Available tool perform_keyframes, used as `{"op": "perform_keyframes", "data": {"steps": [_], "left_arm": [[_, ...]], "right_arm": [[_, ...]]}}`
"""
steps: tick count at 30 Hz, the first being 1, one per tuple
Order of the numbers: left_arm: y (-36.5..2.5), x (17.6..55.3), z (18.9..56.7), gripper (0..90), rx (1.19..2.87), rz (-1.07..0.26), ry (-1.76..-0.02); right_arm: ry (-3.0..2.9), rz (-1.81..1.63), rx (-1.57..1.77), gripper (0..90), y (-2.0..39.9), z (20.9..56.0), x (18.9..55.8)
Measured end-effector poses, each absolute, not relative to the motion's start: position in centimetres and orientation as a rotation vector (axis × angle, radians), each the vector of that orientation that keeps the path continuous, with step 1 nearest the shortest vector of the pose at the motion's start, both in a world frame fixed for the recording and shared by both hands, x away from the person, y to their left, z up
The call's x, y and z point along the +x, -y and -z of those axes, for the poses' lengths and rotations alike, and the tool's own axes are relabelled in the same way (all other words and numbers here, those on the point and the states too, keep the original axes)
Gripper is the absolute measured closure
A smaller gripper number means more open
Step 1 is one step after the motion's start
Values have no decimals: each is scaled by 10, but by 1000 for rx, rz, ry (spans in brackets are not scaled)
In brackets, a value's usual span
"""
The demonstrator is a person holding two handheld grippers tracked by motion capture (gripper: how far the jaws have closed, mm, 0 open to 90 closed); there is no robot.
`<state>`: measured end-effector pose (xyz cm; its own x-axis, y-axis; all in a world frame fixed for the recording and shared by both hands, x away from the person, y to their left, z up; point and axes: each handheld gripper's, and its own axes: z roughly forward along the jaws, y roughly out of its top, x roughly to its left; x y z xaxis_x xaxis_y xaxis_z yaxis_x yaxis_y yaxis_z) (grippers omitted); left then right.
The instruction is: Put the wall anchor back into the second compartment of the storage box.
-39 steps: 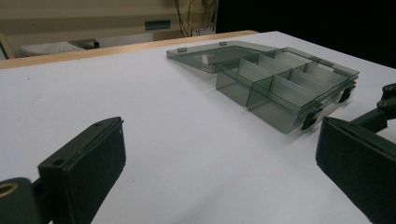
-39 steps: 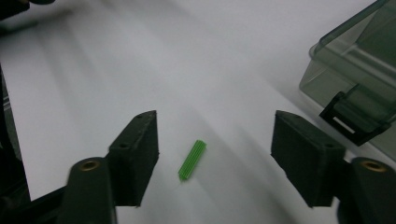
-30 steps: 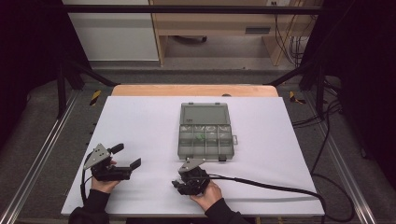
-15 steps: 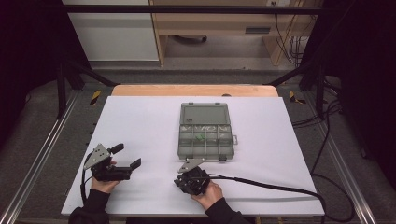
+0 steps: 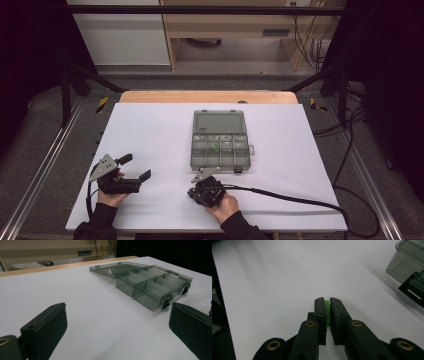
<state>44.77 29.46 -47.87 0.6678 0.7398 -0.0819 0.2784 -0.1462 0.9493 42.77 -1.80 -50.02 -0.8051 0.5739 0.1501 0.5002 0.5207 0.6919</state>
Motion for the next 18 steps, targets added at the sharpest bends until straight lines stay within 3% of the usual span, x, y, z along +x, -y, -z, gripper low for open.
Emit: {"op": "perform_keyframes", "data": {"steps": [18], "left_arm": [[-294,447,479,11,1720,-494,-826]], "right_arm": [[-2577,-1263,904,847,31,467,425]]}}
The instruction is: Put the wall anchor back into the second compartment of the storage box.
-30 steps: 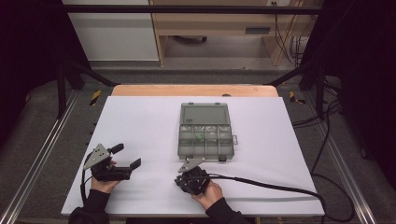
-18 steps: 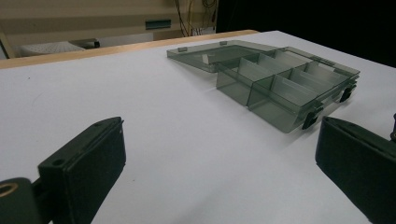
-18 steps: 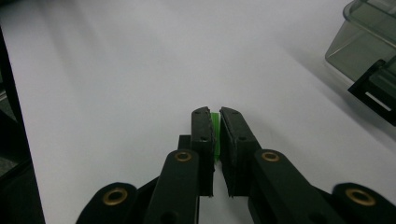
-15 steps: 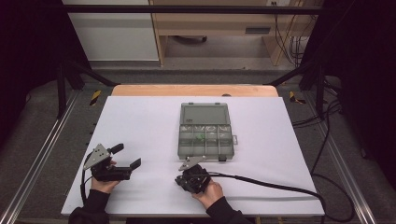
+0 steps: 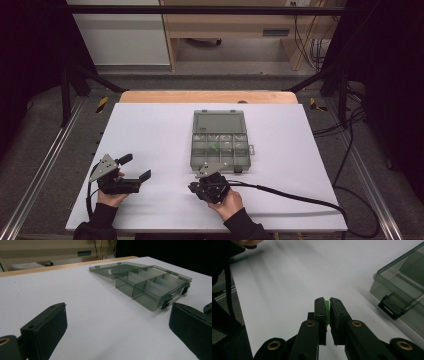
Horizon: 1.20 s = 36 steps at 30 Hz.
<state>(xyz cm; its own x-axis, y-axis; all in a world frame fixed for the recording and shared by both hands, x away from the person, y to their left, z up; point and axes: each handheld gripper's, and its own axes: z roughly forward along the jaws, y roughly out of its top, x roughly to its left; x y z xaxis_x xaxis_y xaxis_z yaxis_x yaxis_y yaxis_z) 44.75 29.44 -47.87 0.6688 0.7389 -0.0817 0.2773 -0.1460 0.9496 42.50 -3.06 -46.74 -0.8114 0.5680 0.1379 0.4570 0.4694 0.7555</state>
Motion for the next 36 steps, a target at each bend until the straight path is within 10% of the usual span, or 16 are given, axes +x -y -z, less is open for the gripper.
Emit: {"op": "perform_keyframes", "data": {"steps": [36], "left_arm": [[-295,448,479,10,1716,-494,-826]], "right_arm": [[-2267,-1371,982,848,80,396,475]]}}
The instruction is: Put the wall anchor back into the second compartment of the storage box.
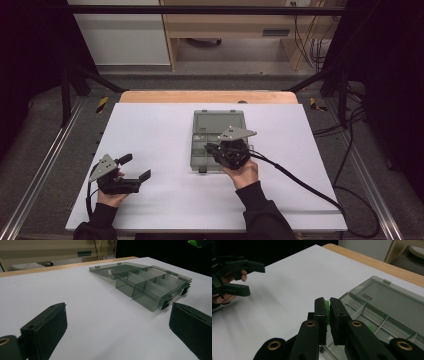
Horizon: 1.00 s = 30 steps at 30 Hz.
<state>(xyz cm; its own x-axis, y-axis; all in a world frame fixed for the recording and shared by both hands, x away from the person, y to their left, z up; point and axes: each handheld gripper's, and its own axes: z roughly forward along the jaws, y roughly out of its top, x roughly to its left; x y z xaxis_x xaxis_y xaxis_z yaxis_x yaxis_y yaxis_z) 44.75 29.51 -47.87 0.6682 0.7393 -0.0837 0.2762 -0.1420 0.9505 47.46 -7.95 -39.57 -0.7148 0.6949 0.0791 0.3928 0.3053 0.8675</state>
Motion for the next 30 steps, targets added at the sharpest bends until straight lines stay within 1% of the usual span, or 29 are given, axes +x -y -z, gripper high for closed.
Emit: {"op": "perform_keyframes", "data": {"steps": [15,30], "left_arm": [[-295,448,479,10,1716,-493,-826],[-296,448,479,10,1717,-493,-826]], "right_arm": [[-2218,-1297,1075,848,84,409,517],[-2243,-1191,1187,848,83,437,553]]}}
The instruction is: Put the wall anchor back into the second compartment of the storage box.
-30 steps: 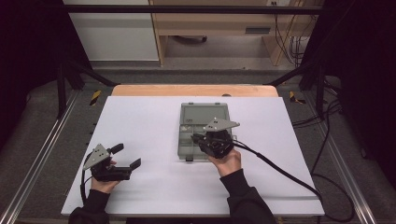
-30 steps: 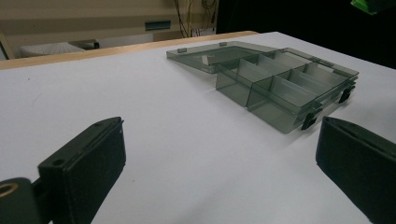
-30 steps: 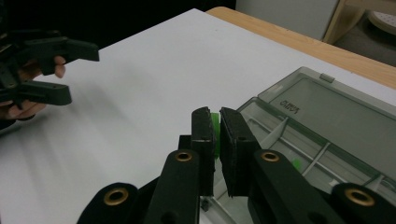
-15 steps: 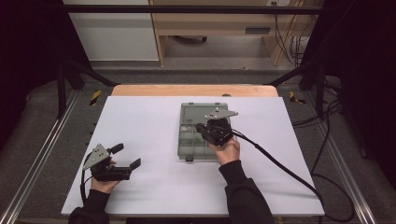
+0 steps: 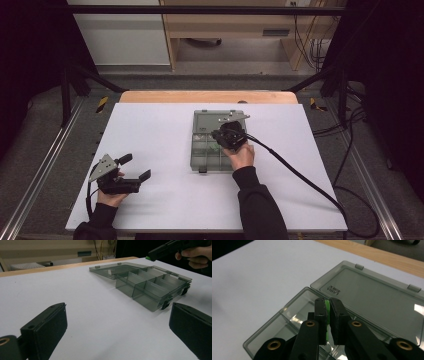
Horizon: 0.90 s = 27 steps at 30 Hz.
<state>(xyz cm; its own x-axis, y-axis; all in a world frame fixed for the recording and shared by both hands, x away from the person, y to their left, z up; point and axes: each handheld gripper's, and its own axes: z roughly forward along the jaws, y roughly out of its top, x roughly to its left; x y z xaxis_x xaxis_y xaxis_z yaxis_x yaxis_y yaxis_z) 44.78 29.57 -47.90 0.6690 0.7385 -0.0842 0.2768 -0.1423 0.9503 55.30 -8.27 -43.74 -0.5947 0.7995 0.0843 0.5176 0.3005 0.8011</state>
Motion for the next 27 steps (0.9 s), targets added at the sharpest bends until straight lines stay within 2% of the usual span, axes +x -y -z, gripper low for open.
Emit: {"op": "perform_keyframes", "data": {"steps": [16,19,22,27], "left_arm": [[-295,448,479,10,1717,-493,-825],[-296,448,479,10,1716,-493,-825],[-295,447,479,10,1715,-493,-824],[-295,447,479,10,1713,-492,-824]], "right_arm": [[-2352,-1048,1259,822,77,469,569],[-2326,-1090,1238,708,79,462,566],[-2276,-1154,1222,507,82,452,560],[-2128,-1288,1183,276,97,432,541]]}}
